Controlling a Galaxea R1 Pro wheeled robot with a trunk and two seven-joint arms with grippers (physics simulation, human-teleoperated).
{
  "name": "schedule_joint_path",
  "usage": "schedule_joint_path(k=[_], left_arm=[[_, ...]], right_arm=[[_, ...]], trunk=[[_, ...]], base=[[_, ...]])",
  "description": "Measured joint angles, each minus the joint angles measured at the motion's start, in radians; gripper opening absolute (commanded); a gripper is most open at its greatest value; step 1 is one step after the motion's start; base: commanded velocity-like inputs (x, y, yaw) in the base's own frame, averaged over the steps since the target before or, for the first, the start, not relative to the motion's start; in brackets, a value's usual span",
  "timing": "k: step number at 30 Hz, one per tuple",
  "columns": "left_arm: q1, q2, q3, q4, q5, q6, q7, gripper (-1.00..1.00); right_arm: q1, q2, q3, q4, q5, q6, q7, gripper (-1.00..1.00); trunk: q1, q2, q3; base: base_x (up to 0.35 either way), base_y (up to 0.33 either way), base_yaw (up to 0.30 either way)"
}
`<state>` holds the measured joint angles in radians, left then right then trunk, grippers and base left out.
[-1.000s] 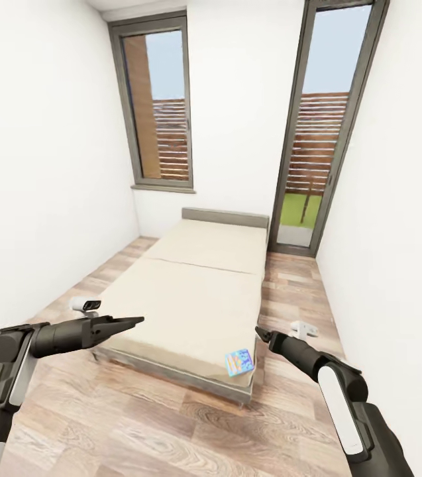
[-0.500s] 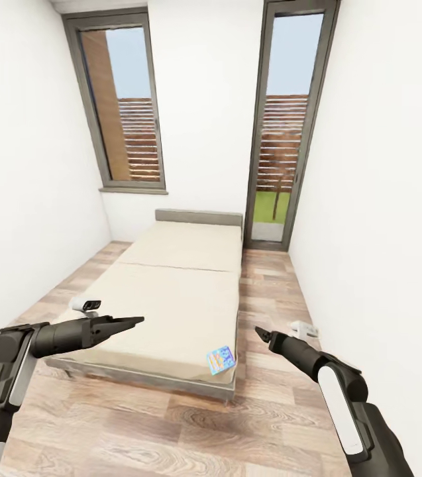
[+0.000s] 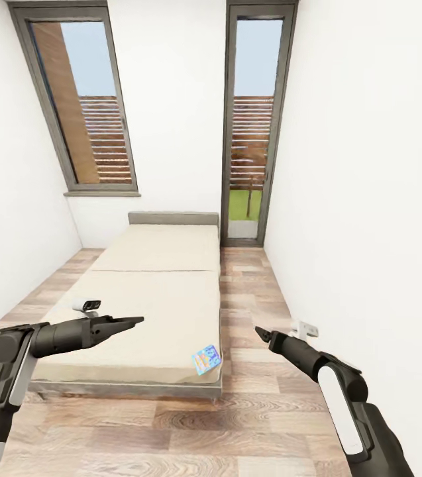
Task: Put all the toys in the child's room - the three board games (two on the bed and one on the table), the two jigsaw puzzles on the table, and the tennis ball on the table - inside the toy box on the table in the child's room.
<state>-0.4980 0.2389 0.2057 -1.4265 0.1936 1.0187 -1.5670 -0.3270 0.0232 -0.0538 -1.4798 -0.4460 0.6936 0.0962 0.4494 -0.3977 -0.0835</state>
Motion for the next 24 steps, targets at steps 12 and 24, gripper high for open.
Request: schedule_joint_path(k=[12, 24], left_arm=[[0.0, 0.0, 0.005, 0.0, 0.0, 0.0, 0.0, 1.0], [0.0, 0.0, 0.006, 0.0, 0.0, 0.0, 0.0, 1.0]], right_arm=[[0.0, 0.0, 0.0, 0.0, 0.0, -0.004, 0.0, 1.0], [0.0, 0.0, 0.0, 0.0, 0.005, -0.005, 0.0, 1.0]], trunk=[[0.0, 0.0, 0.0], [0.0, 0.0, 0.0]], base=[[0.0, 0.152, -0.262], [0.0, 0.012, -0.049]])
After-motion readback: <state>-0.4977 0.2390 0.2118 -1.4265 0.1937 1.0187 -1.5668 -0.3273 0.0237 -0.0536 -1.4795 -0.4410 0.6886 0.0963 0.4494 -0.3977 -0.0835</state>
